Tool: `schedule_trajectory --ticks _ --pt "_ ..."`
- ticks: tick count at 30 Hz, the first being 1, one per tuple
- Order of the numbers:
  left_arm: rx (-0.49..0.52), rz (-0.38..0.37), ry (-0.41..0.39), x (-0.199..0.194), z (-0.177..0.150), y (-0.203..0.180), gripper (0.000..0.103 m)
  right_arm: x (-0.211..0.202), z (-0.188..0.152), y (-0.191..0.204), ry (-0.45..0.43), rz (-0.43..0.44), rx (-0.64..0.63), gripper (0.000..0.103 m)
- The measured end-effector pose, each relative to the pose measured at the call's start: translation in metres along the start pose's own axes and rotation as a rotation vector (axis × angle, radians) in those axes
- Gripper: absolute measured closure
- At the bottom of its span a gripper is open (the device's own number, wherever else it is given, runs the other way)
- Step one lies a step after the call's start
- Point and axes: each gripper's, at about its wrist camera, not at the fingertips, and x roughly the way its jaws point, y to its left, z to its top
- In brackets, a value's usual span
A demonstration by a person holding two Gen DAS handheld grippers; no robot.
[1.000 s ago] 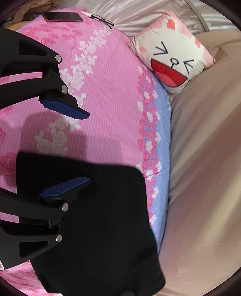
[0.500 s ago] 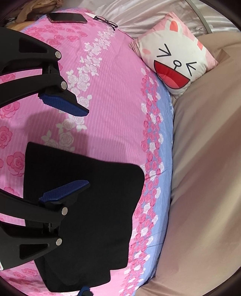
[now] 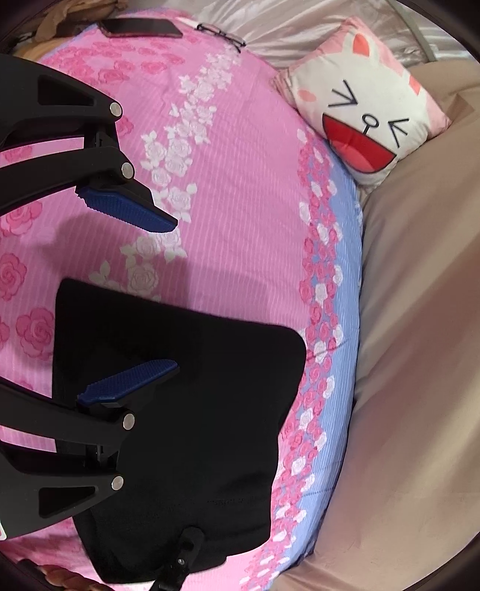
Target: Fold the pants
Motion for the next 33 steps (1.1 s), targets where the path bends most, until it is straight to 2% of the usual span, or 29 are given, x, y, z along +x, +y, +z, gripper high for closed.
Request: schedule_trajectory --ticks 3,5,7,10,13,15,16,17,19,21,22,24,26,27,30,31,32,33 --pt "0.002 -0.070 0.025 0.003 0.008 -0.007 0.034 -0.026 0.006 0.009 -0.052 -0.003 -0.023 0.092" --pt "0.002 -0.173 0.043 0.000 0.012 -0.018 0.034 -0.048 0.008 0.006 -0.091 -0.017 -0.026 0.093" --pt "0.032 -0.230 0.026 -0.008 0.013 -0.032 0.034 -0.076 0.007 -0.007 -0.127 -0.045 -0.008 0.094" --pt "0.099 -0.256 -0.010 -0.016 0.010 -0.058 0.029 -0.096 -0.003 -0.042 -0.137 -0.125 0.062 0.094" --pt "0.155 -0.279 0.001 -0.008 0.003 -0.086 0.029 -0.090 -0.023 -0.083 -0.083 -0.183 0.144 0.094" --pt "0.189 -0.224 0.001 0.003 -0.002 -0.102 0.027 -0.082 -0.032 -0.099 -0.082 -0.147 0.183 0.093" --pt "0.220 -0.168 -0.017 0.008 -0.007 -0.111 0.026 -0.083 -0.032 -0.101 -0.090 -0.134 0.186 0.090" --pt "0.246 -0.122 -0.031 0.012 -0.011 -0.118 0.026 -0.085 -0.031 -0.101 -0.092 -0.135 0.189 0.082" --pt "0.292 -0.056 -0.057 0.016 -0.015 -0.127 0.026 -0.101 -0.028 -0.097 -0.127 -0.180 0.199 0.081" --pt "0.302 -0.052 -0.071 0.008 -0.015 -0.126 0.026 -0.131 -0.027 -0.084 -0.213 -0.280 0.162 0.081" --pt "0.290 -0.090 -0.079 0.001 -0.012 -0.122 0.026 -0.140 -0.024 -0.074 -0.240 -0.303 0.129 0.081" --pt "0.269 -0.151 -0.085 -0.006 -0.006 -0.118 0.026 -0.140 -0.014 -0.057 -0.234 -0.257 0.081 0.081" --pt "0.284 -0.149 -0.068 0.001 -0.004 -0.126 0.026 -0.117 0.000 -0.037 -0.185 -0.161 0.031 0.081" --pt "0.289 -0.131 -0.067 0.004 -0.006 -0.130 0.025 -0.102 0.006 -0.031 -0.159 -0.145 0.008 0.081" --pt "0.338 -0.056 -0.079 0.017 -0.012 -0.144 0.020 -0.040 0.023 -0.033 -0.041 -0.159 -0.015 0.082" --pt "0.346 -0.043 -0.085 0.021 -0.014 -0.146 0.017 -0.012 0.026 -0.050 0.012 -0.211 0.009 0.084" --pt "0.348 -0.043 -0.091 0.023 -0.013 -0.145 0.017 -0.001 0.026 -0.061 0.032 -0.220 0.028 0.094" --pt "0.347 -0.052 -0.095 0.024 -0.012 -0.143 0.016 -0.002 0.029 -0.073 0.004 -0.178 0.068 0.097"
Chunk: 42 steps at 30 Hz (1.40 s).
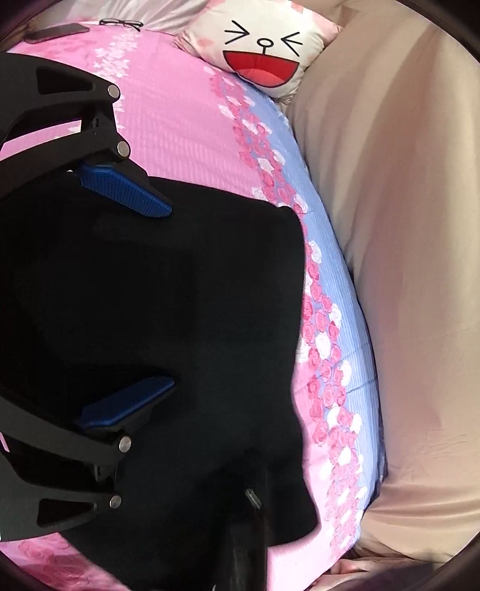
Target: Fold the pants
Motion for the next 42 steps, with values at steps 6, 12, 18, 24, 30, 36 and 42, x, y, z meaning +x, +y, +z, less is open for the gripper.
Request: schedule_trajectory --ticks 6,12,18,24,30,36,42 --pt "-0.105 -0.053 0.043 0.013 0.011 0.055 0.015 -0.083 -0.022 -0.012 -0.132 -0.033 0.061 0.073" --pt "-0.281 -0.086 -0.020 -0.053 -0.029 0.143 0.016 -0.149 -0.116 0.004 -0.186 -0.344 -0.174 0.022" --pt "-0.103 -0.039 0.026 -0.063 -0.090 0.101 0.016 -0.102 -0.144 0.030 -0.079 -0.448 -0.308 0.040" --pt "-0.038 0.040 0.029 -0.052 -0.102 0.084 0.016 -0.077 -0.135 0.034 -0.061 -0.485 -0.288 0.041" --pt "-0.088 0.029 0.040 -0.022 -0.072 0.094 0.015 -0.068 -0.124 0.020 -0.049 -0.451 -0.151 0.041" --pt "-0.149 -0.213 0.093 -0.016 -0.064 0.093 0.089 -0.074 -0.112 0.023 -0.054 -0.344 -0.093 0.084" --pt "-0.151 -0.286 0.094 -0.053 -0.075 0.106 0.091 -0.126 -0.122 0.024 -0.096 -0.277 -0.042 0.089"
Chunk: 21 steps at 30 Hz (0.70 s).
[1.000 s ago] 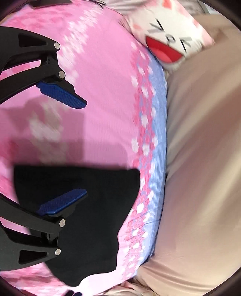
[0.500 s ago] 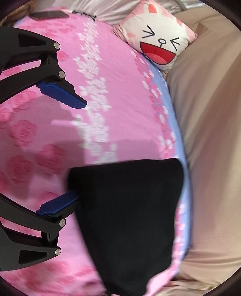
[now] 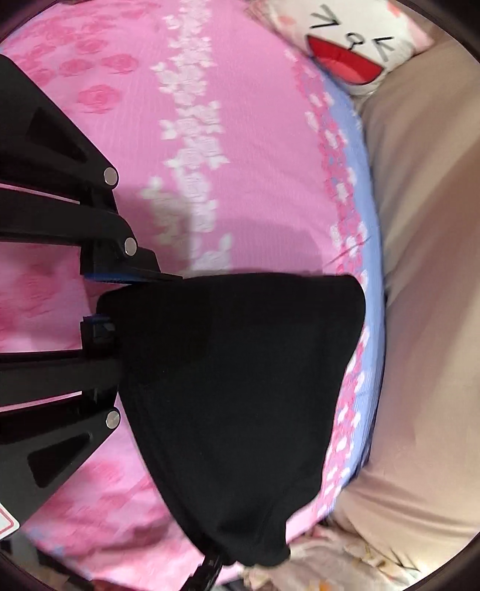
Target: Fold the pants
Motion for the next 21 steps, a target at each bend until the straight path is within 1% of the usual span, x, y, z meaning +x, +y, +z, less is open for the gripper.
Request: schedule_trajectory --ticks 2,4,6,7,9,10,12,13,14,15,16,17,18,19,20,21 --pt "0.004 -0.056 0.028 -0.018 -0.017 -0.003 0.091 -0.010 -0.014 -0.003 0.019 -0.006 0.006 0.089" --pt "0.027 -0.067 0.059 -0.026 -0.034 -0.011 0.091 -0.011 -0.035 -0.011 0.056 -0.022 0.022 0.089" --pt "0.048 -0.051 0.107 -0.018 -0.055 -0.019 0.091 0.001 -0.060 -0.020 0.114 -0.033 0.054 0.089" --pt "0.054 -0.035 0.116 -0.013 -0.061 -0.019 0.089 0.000 -0.066 -0.024 0.074 -0.007 0.067 0.087" --pt "0.067 0.001 0.079 -0.011 -0.066 -0.022 0.086 -0.005 -0.066 -0.028 0.073 0.023 0.069 0.083" --pt "0.086 -0.003 0.063 -0.017 -0.064 -0.025 0.085 -0.011 -0.064 -0.029 0.081 0.028 0.069 0.079" --pt "0.119 -0.020 0.026 -0.037 -0.061 -0.025 0.084 -0.030 -0.057 -0.032 0.068 0.040 0.060 0.079" --pt "0.142 -0.049 0.000 -0.055 -0.058 -0.023 0.084 -0.041 -0.051 -0.032 0.049 0.034 0.050 0.079" --pt "0.159 -0.070 -0.021 -0.070 -0.055 -0.021 0.081 -0.049 -0.046 -0.030 0.030 0.038 0.041 0.079" --pt "0.168 -0.077 -0.045 -0.081 -0.050 -0.020 0.071 -0.056 -0.037 -0.027 0.007 0.054 0.031 0.078" --pt "0.177 -0.079 -0.083 -0.095 -0.043 -0.019 0.057 -0.059 -0.028 -0.023 -0.014 0.077 0.016 0.071" --pt "0.184 -0.075 -0.135 -0.106 -0.035 -0.018 0.050 -0.063 -0.018 -0.019 -0.042 0.109 -0.005 0.040" --pt "0.185 -0.071 -0.184 -0.115 -0.028 -0.017 0.041 -0.065 -0.011 -0.019 -0.067 0.105 -0.016 0.025" --pt "0.182 -0.064 -0.212 -0.122 -0.024 -0.016 0.041 -0.070 -0.007 -0.017 -0.091 0.083 -0.033 0.018" --pt "0.177 -0.054 -0.237 -0.128 -0.019 -0.014 0.041 -0.073 -0.004 -0.017 -0.096 0.070 -0.045 0.018" --pt "0.163 -0.052 -0.257 -0.133 -0.012 -0.009 0.038 -0.076 0.001 -0.019 -0.103 0.078 -0.041 0.018"
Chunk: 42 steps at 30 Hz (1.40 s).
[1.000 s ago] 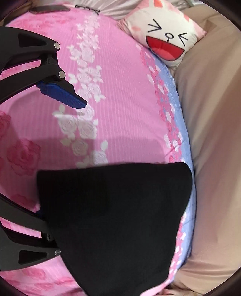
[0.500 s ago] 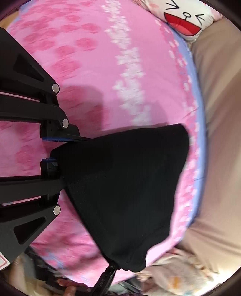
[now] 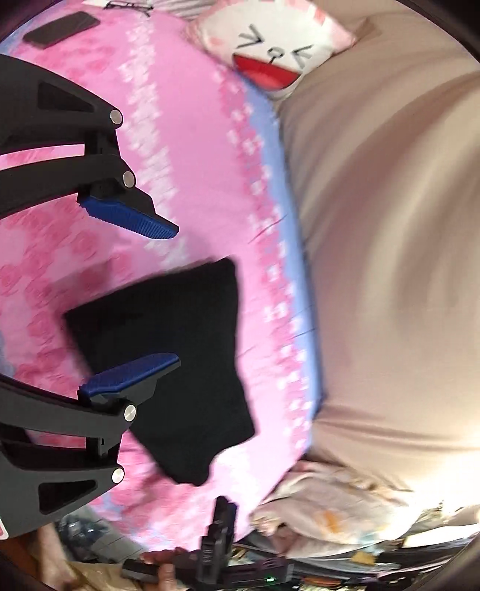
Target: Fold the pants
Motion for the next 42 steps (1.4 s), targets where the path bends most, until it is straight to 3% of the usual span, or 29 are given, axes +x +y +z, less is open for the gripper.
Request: schedule_trajectory --ticks 1,3,7,10,12,13,14,15,16,18,21,23,25,30,32,33,34,35,36,38,39,40,42 --pt "-0.015 0.005 -0.003 0.001 0.006 0.005 0.031 -0.001 0.005 -0.002 -0.020 -0.002 0.012 0.018" --pt "-0.047 0.032 0.003 0.014 0.015 0.012 0.029 0.009 0.018 -0.004 -0.037 0.003 0.018 0.018" --pt "-0.051 0.104 0.115 0.106 0.029 0.011 0.030 0.073 0.036 -0.013 0.046 -0.003 0.038 0.019" --pt "-0.094 0.108 0.205 0.164 0.031 0.016 0.031 0.127 0.045 -0.021 0.111 0.015 0.088 0.019" --pt "-0.109 0.132 0.250 0.196 0.029 0.020 0.030 0.151 0.044 -0.022 0.148 0.046 0.087 0.044" --pt "-0.118 0.140 0.258 0.202 0.029 0.021 0.032 0.156 0.043 -0.020 0.152 0.039 0.085 0.065" --pt "-0.124 0.145 0.255 0.206 0.030 0.022 0.034 0.153 0.045 -0.018 0.142 0.026 0.084 0.077" --pt "-0.120 0.152 0.251 0.205 0.034 0.022 0.038 0.140 0.049 -0.016 0.107 0.040 0.085 0.082" --pt "-0.112 0.162 0.235 0.200 0.037 0.019 0.038 0.125 0.053 -0.015 0.067 0.066 0.098 0.095" --pt "-0.086 0.204 0.201 0.195 0.042 0.014 0.035 0.103 0.054 -0.014 0.006 0.017 0.076 0.095" --pt "-0.054 0.222 0.243 0.225 0.030 0.009 0.023 0.149 0.031 -0.034 0.136 -0.103 0.066 0.086" --pt "-0.078 0.210 0.257 0.239 0.026 0.012 0.020 0.143 0.030 -0.044 0.093 -0.050 0.142 0.081" --pt "-0.097 0.199 0.250 0.230 0.031 0.018 0.020 0.117 0.038 -0.047 0.046 -0.060 0.204 0.071" --pt "-0.151 0.198 0.155 0.163 0.047 0.030 0.025 0.049 0.055 -0.019 -0.096 -0.011 0.165 0.070" --pt "-0.200 0.131 0.127 0.132 0.045 0.025 0.025 0.043 0.052 0.006 -0.099 0.046 0.120 0.070" --pt "-0.215 0.086 0.128 0.125 0.042 0.018 0.024 0.049 0.048 0.021 -0.083 0.082 0.095 0.070" --pt "-0.210 0.042 0.138 0.122 0.036 0.005 0.024 0.060 0.046 0.033 -0.060 0.103 0.069 0.063" --pt "-0.180 0.041 0.153 0.126 0.031 -0.009 0.024 0.080 0.041 0.045 -0.023 0.107 0.024 0.046" --pt "-0.134 0.071 0.161 0.136 0.026 -0.022 0.022 0.101 0.037 0.050 0.009 0.075 -0.011 0.039" --pt "-0.054 0.221 0.203 0.174 0.011 -0.036 0.020 0.148 0.026 0.045 0.103 -0.085 -0.053 0.042" --pt "-0.050 0.239 0.246 0.197 0.002 -0.034 0.017 0.164 0.019 0.036 0.104 -0.134 -0.059 0.042" --pt "-0.111 0.193 0.241 0.203 -0.003 -0.025 0.012 0.158 0.021 0.034 0.096 -0.124 -0.034 0.043" --pt "-0.170 0.169 0.253 0.197 0.001 -0.015 0.011 0.136 0.033 0.040 0.077 -0.084 0.015 0.046"
